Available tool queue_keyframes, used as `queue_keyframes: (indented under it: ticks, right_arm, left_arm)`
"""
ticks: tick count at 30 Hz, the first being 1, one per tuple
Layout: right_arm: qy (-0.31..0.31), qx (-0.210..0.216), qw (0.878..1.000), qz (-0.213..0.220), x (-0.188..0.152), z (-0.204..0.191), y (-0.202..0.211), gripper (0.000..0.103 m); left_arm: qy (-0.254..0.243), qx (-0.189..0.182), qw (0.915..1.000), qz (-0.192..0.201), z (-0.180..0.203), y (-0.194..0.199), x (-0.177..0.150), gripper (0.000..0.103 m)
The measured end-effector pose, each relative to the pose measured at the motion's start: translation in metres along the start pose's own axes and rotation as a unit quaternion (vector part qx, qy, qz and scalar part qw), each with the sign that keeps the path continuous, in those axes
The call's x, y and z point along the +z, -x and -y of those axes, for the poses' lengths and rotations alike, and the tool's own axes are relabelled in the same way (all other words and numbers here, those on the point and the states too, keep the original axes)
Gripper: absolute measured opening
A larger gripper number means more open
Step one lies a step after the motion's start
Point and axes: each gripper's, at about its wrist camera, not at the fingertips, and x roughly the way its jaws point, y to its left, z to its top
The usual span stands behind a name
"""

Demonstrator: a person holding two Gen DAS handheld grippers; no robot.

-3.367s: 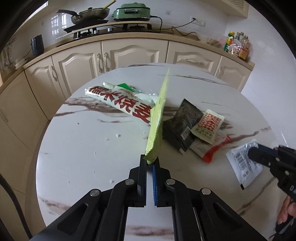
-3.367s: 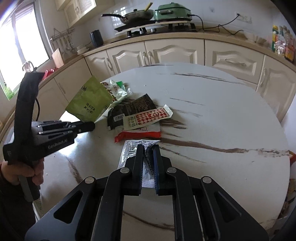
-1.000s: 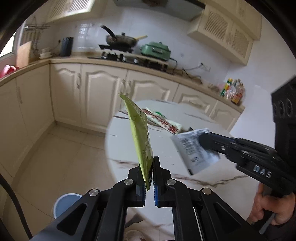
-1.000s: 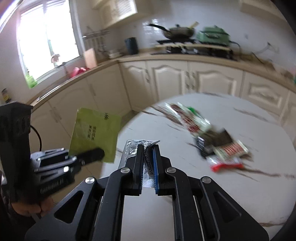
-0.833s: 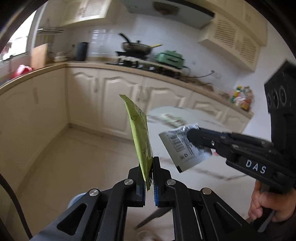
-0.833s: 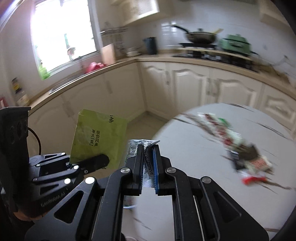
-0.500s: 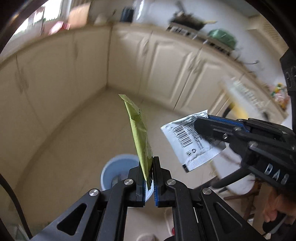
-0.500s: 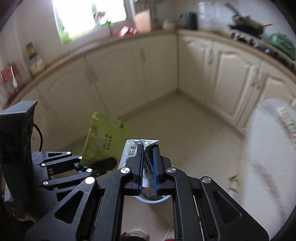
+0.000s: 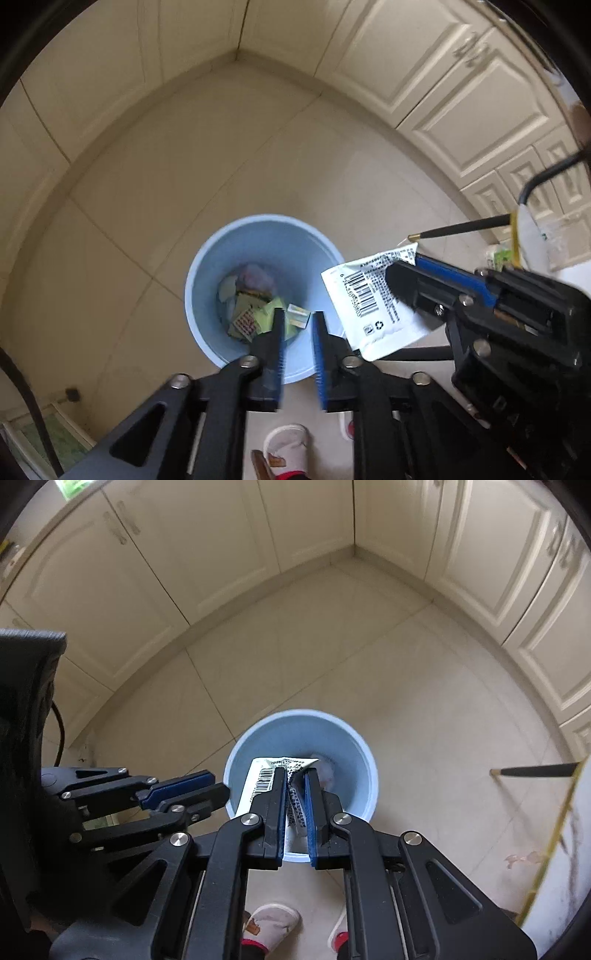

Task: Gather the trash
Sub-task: 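Carry both packets over the blue bin and open both tools, then raise both open tools back toward the table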

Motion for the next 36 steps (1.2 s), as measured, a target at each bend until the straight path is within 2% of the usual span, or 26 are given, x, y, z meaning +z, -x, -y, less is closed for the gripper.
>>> queue_keyframes:
  ticks: [2,3,5,7,9,13,16,18,21,25,28,30,34,36]
  right_arm:
    - [-0.008,0.009,1.0,-0.004,0.003,0.005,-0.013,0.01]
    - [-0.01,0.009,1.0,-0.007,0.003,0.007,-0.017,0.012]
    - [-0.022,0.02,1.0,-0.012,0.003,0.014,-0.023,0.013]
    - [-0.027,0.023,0.999,-0.014,0.002,0.017,-0.027,0.017]
    - [-0.026,0.025,0.999,-0.012,0.0,0.014,-0.024,0.026]
    - [-0.017,0.03,0.999,0.009,-0.001,0.003,-0.002,0.037]
    - [-0.01,0.026,0.999,0.025,-0.002,-0.011,0.022,0.05]
    - [-0.005,0.025,0.999,0.039,-0.003,-0.022,0.041,0.059]
    - [0.003,-0.003,0.997,0.071,-0.01,-0.038,0.087,0.075]
    - [0.017,-0.02,0.994,0.105,-0.021,-0.059,0.146,0.089]
    - [0.03,-0.038,0.987,0.153,-0.037,-0.076,0.204,0.103]
    - [0.038,-0.042,0.982,0.183,-0.047,-0.083,0.238,0.103]
    - [0.046,-0.078,0.963,0.253,-0.075,-0.098,0.315,0.103]
    - [0.045,-0.091,0.954,0.281,-0.089,-0.1,0.347,0.103]
  left_arm:
    - [0.003,0.032,0.9995,-0.003,-0.007,-0.008,0.01,0.04]
    - [0.006,0.037,0.9993,-0.002,0.002,-0.008,0.025,0.044]
    - [0.026,0.039,0.9989,0.002,-0.008,-0.006,0.03,0.058]
    - [0.038,0.044,0.9983,0.003,-0.011,0.0,0.033,0.065]
    - [0.046,0.052,0.9975,0.013,-0.014,0.01,0.026,0.068]
    - [0.065,0.063,0.9951,0.037,-0.017,0.044,0.01,0.078]
    - [0.078,0.068,0.9927,0.062,-0.011,0.07,-0.005,0.084]
    - [0.084,0.07,0.9907,0.081,-0.003,0.091,-0.014,0.086]
    - [0.086,0.069,0.9868,0.119,0.003,0.135,-0.036,0.091]
    - [0.087,0.081,0.9759,0.183,0.017,0.197,-0.068,0.092]
    - [0.078,0.1,0.9651,0.229,0.043,0.231,-0.095,0.097]
    - [0.064,0.103,0.9589,0.256,0.067,0.255,-0.112,0.097]
    - [0.04,0.1,0.9421,0.318,0.119,0.299,-0.145,0.098]
    - [0.025,0.102,0.9312,0.349,0.166,0.312,-0.175,0.1]
